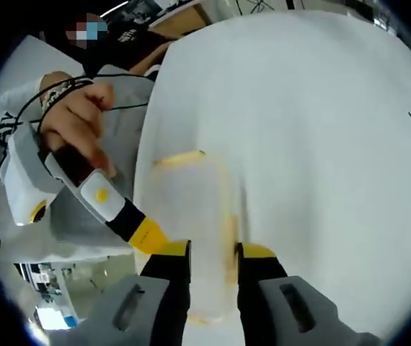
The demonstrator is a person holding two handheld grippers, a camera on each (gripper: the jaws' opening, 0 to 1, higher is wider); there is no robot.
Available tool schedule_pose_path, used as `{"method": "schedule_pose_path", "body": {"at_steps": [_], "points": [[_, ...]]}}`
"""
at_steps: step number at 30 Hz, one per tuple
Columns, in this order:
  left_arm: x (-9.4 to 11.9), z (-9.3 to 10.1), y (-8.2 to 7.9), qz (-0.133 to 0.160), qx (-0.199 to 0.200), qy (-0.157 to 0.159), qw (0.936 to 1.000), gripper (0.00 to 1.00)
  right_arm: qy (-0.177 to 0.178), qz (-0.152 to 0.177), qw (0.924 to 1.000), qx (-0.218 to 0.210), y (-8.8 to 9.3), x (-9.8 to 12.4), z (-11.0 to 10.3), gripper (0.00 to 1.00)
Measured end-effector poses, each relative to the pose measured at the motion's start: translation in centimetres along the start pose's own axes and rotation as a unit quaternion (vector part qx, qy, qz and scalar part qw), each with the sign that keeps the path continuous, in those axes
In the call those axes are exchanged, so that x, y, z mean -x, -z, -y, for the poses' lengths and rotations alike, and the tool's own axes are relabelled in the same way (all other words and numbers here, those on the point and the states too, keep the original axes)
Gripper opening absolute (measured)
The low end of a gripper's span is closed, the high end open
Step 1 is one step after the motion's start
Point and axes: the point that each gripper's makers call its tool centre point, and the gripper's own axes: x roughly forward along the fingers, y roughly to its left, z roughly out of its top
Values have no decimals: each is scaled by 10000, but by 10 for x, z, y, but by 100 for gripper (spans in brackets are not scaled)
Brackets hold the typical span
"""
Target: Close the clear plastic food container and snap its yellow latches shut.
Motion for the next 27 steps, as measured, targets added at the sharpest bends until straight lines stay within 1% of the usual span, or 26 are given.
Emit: {"method": "schedule_pose_path", "body": {"at_steps": [1,4,11,14,18,22,27], "points": [[0,0,0,18,20,-14,10000,32,46,91,9999,0,0,0,-1,20],[0,0,0,47,26,-31,10000,32,178,219,9996,17,0,0,-3,20],[-1,0,-2,75,0,-8,10000,33,483,359,9982,80,-2,2,-1,21],[0,0,-2,126,7,-13,9999,33,642,426,9969,144,-4,5,3,21],[0,0,-2,143,-1,-26,9999,33,817,458,9955,151,-5,6,4,21],[1,1,-2,134,-87,-16,9999,34,934,486,9943,162,-6,6,5,21],[0,1,-2,167,-105,43,9998,35,1048,640,9924,50,-6,7,6,22]]}}
